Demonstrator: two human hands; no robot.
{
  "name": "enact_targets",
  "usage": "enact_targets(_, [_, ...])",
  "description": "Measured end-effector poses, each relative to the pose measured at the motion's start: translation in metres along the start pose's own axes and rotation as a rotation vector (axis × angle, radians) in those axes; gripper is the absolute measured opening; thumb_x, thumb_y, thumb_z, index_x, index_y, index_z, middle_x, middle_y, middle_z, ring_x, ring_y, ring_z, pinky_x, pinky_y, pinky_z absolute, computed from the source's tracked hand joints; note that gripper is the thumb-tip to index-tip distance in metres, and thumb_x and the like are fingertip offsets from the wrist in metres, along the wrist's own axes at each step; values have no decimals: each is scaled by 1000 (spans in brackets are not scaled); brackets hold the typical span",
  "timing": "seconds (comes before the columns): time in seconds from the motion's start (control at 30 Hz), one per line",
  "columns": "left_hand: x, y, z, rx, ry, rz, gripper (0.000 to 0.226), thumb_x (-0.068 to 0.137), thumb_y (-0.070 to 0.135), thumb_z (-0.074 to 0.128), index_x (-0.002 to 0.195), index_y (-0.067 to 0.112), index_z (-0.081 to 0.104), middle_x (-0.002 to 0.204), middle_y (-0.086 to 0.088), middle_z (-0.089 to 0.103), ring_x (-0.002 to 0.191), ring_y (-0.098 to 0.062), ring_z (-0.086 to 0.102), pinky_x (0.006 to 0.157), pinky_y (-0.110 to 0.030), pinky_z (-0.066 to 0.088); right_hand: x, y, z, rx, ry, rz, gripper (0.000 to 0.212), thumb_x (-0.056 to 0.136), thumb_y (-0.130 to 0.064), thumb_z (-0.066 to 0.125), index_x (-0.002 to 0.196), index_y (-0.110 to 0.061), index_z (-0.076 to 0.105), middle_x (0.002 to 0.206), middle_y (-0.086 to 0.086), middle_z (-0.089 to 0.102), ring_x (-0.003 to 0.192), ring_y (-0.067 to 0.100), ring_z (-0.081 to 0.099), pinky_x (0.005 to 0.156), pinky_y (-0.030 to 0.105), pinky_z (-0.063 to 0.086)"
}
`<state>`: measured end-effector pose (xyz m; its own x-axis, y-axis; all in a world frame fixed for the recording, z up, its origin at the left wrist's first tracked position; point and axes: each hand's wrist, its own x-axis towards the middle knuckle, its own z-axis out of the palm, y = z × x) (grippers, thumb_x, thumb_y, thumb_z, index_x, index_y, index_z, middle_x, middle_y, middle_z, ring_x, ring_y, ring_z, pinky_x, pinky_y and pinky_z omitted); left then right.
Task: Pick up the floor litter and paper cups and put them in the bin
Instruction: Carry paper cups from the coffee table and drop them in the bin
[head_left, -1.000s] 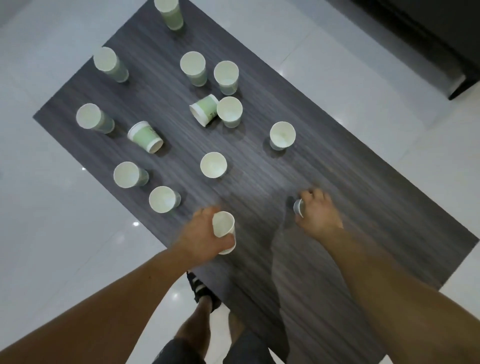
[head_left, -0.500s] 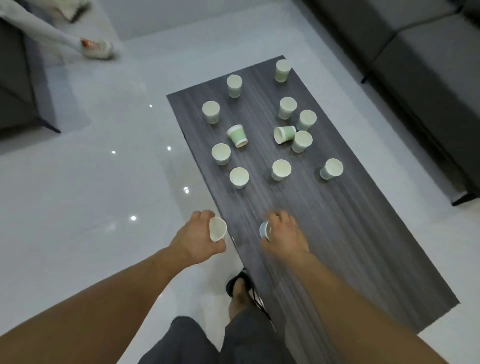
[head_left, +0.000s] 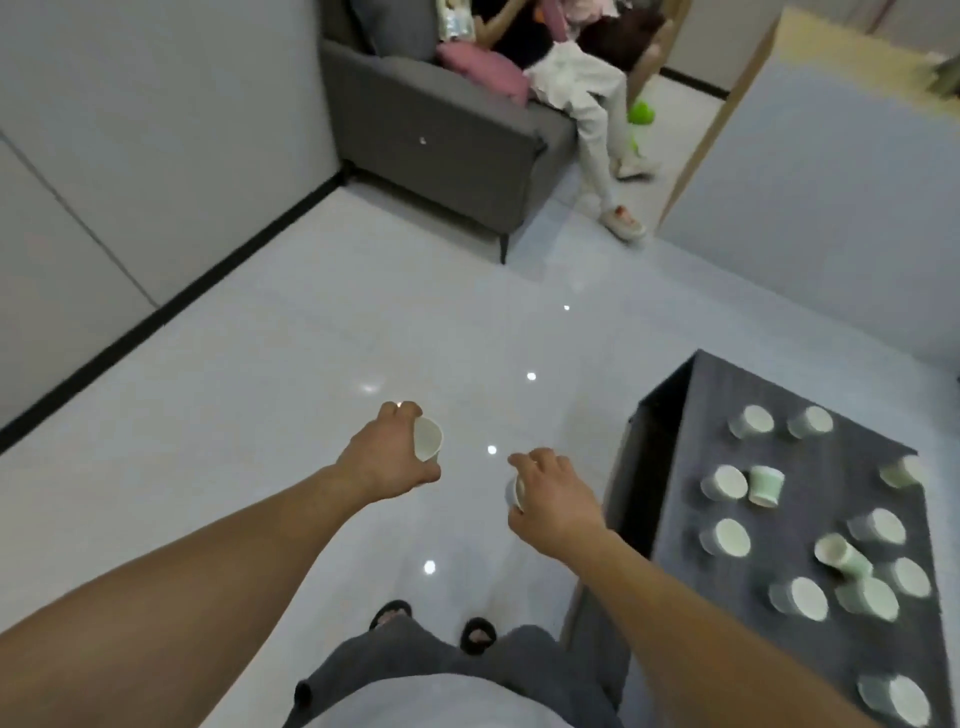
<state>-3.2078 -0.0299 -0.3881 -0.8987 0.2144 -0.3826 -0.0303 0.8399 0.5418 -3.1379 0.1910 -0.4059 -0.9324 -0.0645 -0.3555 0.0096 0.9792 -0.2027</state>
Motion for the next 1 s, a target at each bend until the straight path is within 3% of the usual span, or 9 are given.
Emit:
enact_targets(0.3, [-160,-105,10,-239,311,-476,76,74,41,70,137,20,34,129,-1,39,105,-24,53,85,-33,48,11,-129,14,-249,-154,-604,64,86,-32,57,145,-23,33,142,1,36,125,24,38,89,33,45])
enact_targets(0.57, [-330,-161,47,-431,590,-828,79,73,42,71,138,21,33,131,-1,38,107,-24,53,84,-33,48,-61,-249,70,-444,-253,-999,64,87,-32,58,145,-23,33,140,1,38,124,23,40,88,32,47])
enact_targets(0.77, [-453,-225,55,-506,781,-994,77,73,41,71,137,21,34,130,-1,39,108,-24,53,83,-30,45,-137,-372,114,-540,-255,-1218,65,86,-31,58,145,-23,33,139,2,38,124,23,40,91,35,49])
enact_targets(1.0, [-609,-307,49,-499,895,-1151,74,73,40,70,135,21,35,128,-2,40,107,-24,53,85,-33,48,-247,-519,184,-533,-258,-1394,66,85,-32,60,145,-23,33,140,2,38,123,23,40,86,33,49])
